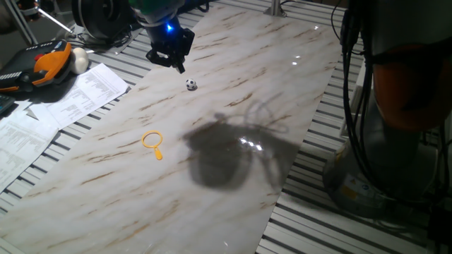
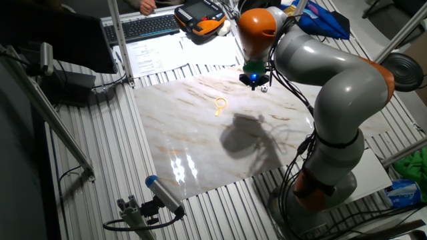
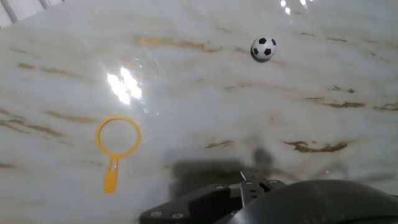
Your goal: Attach the bubble ring to the ball
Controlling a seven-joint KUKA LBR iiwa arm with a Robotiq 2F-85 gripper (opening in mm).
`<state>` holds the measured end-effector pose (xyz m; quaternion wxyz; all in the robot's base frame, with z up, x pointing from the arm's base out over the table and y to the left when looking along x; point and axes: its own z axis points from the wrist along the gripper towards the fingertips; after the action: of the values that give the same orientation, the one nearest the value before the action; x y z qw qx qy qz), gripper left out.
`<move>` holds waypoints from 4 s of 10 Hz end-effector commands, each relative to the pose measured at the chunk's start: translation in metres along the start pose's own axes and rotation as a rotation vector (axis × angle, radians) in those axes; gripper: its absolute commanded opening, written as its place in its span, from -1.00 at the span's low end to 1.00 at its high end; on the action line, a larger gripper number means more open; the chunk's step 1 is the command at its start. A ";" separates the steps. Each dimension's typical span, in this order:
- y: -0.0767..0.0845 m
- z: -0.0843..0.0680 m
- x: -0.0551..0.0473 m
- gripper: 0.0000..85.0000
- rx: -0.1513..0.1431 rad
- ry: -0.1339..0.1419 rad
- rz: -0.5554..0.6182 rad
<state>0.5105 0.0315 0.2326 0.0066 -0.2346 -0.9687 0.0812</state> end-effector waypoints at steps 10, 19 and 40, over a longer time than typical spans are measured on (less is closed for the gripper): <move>0.004 0.003 -0.001 -1.00 0.000 0.000 0.058; 0.004 0.003 -0.001 -1.00 -0.047 -0.059 -0.019; 0.012 0.009 0.003 -1.00 -0.137 0.154 0.224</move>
<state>0.5125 0.0438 0.2212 0.0555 -0.3475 -0.9360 -0.0036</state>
